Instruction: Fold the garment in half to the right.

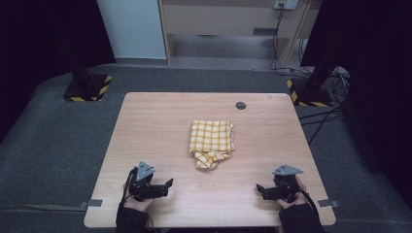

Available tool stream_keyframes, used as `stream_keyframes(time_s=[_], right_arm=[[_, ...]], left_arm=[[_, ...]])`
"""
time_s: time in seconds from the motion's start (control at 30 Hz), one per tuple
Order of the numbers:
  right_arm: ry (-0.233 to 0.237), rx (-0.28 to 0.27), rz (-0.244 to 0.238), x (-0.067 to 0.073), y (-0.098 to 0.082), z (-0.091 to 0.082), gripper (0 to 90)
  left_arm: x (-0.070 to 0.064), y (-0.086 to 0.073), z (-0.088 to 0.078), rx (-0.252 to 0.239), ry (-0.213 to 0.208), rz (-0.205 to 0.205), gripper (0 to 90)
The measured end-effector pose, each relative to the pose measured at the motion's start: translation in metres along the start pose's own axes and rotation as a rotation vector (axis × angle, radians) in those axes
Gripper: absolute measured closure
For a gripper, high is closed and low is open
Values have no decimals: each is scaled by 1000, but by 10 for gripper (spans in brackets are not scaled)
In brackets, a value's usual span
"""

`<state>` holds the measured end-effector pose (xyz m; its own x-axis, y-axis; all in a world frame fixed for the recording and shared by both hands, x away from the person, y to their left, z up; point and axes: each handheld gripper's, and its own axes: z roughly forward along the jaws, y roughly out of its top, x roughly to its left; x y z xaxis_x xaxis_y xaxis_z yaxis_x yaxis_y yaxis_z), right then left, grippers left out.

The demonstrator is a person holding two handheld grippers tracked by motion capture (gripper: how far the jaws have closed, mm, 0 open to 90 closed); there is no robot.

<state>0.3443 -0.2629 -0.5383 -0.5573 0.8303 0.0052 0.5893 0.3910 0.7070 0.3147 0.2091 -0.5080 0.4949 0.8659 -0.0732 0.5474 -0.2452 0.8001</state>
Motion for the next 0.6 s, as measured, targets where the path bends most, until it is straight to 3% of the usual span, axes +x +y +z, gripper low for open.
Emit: stream_keyframes(time_s=[0.43, 0.6], right_arm=[[-2, -3, 5, -1, 1, 1, 3], [-7, -4, 9, -2, 1, 1, 3]], left_arm=[[14, -9, -8, -10, 48, -22, 83], [20, -13, -8, 14, 77, -39, 82]])
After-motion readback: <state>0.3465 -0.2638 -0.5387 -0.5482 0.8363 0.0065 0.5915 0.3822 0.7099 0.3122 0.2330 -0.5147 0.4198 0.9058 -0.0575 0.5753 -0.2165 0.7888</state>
